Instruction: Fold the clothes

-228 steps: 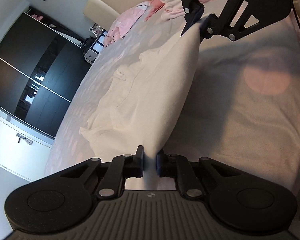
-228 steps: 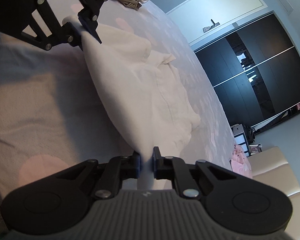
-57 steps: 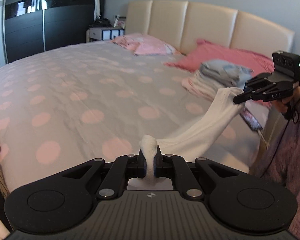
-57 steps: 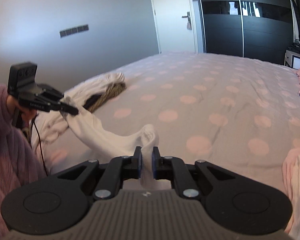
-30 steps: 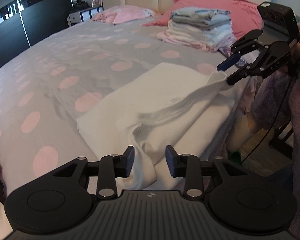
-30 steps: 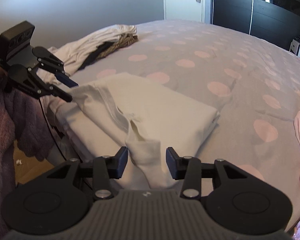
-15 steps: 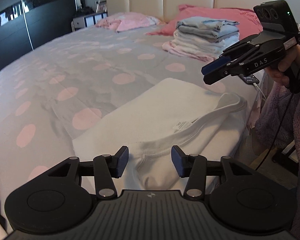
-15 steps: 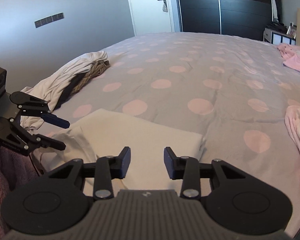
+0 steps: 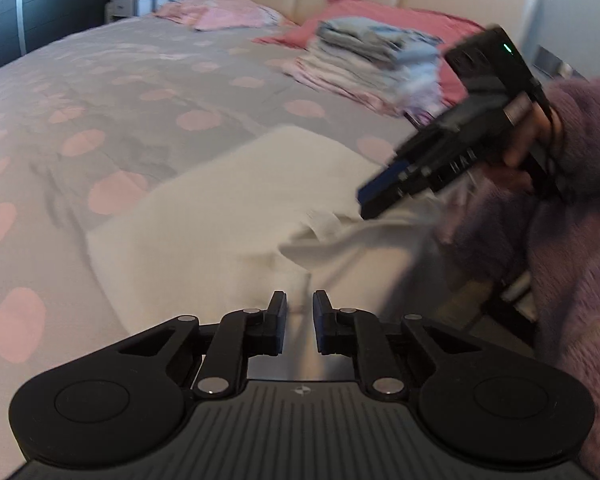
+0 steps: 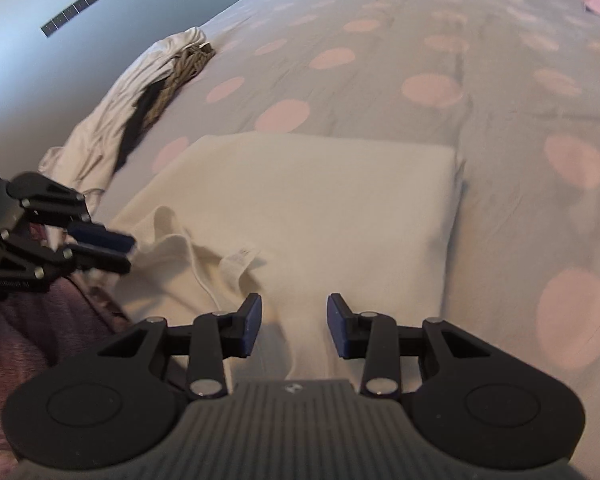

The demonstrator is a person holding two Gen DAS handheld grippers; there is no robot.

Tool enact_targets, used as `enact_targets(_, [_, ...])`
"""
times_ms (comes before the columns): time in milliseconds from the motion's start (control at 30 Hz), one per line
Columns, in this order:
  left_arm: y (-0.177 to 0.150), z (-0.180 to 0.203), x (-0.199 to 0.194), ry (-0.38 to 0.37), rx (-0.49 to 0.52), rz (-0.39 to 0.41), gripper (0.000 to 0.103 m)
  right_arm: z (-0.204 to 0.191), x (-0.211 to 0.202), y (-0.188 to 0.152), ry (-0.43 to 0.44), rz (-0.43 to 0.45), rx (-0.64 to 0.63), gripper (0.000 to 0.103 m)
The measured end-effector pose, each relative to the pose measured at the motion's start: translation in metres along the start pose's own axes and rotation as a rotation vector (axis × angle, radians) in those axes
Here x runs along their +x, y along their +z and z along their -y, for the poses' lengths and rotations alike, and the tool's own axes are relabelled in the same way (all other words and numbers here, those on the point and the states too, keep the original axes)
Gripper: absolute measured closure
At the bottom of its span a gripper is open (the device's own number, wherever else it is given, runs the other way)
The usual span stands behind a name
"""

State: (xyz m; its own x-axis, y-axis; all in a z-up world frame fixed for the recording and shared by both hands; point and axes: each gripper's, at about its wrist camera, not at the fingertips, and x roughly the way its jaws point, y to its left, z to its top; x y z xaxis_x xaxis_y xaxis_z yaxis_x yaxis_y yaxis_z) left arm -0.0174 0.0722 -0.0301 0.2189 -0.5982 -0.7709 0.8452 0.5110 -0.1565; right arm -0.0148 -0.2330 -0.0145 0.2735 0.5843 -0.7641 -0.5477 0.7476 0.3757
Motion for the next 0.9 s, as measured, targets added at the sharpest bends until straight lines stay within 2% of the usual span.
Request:
enact_targets(133, [-0.012, 0.020, 0.005, -0.048, 0.071, -0.087, 0.091, -0.008, -0.006, -0.015, 0.044, -0.042, -0.029, 0.062])
enact_targets(267, [-0.018, 0.029, 0.005, -0.063, 0.099, -0.120, 0.091, -0.024, -0.008, -0.031, 0.071, -0.103, -0.105, 0.062])
enact_targets(400, [-0.017, 0.028, -0.003, 0.003, 0.088, -0.074, 0.087, -0.038, -0.009, -0.042, 0.086, -0.140, -0.166, 0.062])
enact_targets(567, [-0.009, 0.024, -0.014, 0.121, 0.062, 0.003, 0.062, -0.044, -0.017, -0.042, 0.094, -0.131, -0.191, 0.062])
enact_targets(700, [-0.004, 0.019, -0.010, 0.176, 0.044, 0.004, 0.060, -0.043, -0.029, -0.034, 0.071, -0.072, -0.181, 0.062])
enact_targets(900, [0.007, 0.016, 0.003, 0.215, 0.057, -0.026, 0.060, -0.040, -0.037, -0.018, -0.035, -0.002, -0.169, 0.059])
